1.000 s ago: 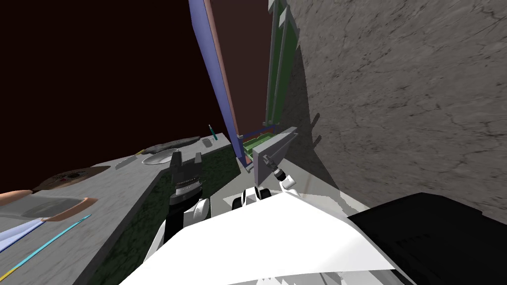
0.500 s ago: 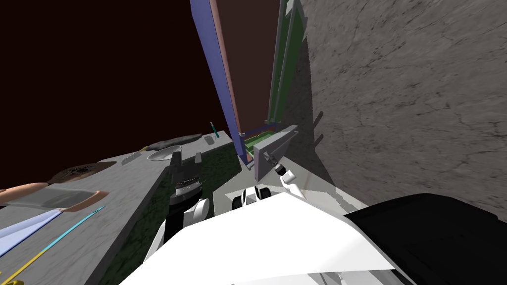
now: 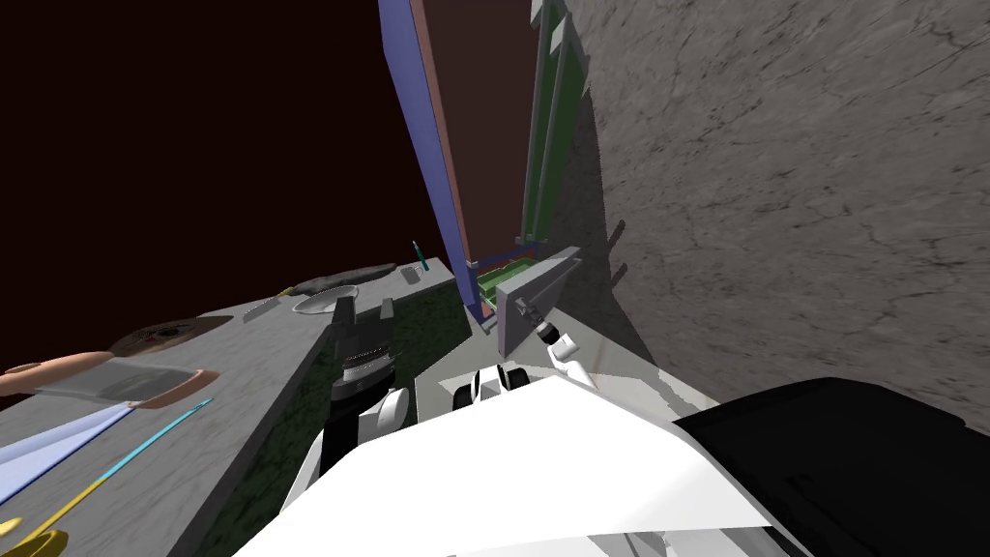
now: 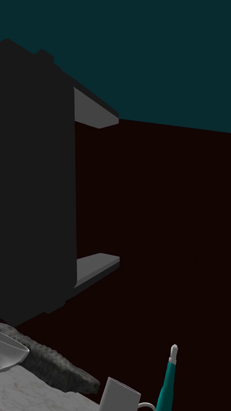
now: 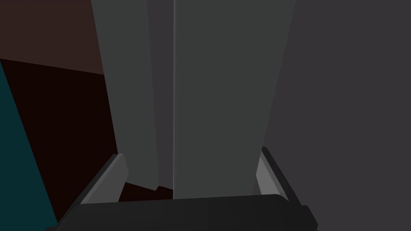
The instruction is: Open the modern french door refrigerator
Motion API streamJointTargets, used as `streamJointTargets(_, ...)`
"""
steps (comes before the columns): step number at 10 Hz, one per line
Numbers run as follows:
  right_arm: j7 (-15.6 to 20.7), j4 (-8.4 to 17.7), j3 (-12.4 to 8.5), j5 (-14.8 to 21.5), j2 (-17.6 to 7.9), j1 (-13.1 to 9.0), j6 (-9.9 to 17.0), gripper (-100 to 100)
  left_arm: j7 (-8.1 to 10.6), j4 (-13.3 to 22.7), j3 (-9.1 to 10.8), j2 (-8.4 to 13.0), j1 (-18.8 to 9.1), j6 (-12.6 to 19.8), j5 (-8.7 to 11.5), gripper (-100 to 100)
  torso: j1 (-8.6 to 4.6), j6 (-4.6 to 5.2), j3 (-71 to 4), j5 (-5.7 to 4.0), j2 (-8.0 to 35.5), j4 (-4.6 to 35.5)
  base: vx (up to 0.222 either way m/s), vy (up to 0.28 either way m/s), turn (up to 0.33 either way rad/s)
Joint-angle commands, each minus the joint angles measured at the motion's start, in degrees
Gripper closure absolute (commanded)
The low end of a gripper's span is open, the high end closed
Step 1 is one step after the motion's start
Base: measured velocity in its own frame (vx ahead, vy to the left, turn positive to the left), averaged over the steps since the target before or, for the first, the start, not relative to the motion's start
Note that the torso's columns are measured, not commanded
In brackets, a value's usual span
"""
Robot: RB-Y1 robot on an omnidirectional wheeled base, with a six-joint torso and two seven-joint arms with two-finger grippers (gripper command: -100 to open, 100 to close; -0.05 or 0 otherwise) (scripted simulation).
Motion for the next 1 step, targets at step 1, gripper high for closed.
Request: streamJointTargets(1,0.0,0.0,0.0,0.0,0.0,0.0,0.0,0,0.00,0.0,0.00,0.0,0.0,0.0,0.0,0,-0.04,0.00,0.0,-0.03,0.0,0.0,0.000,0.000,0.000)
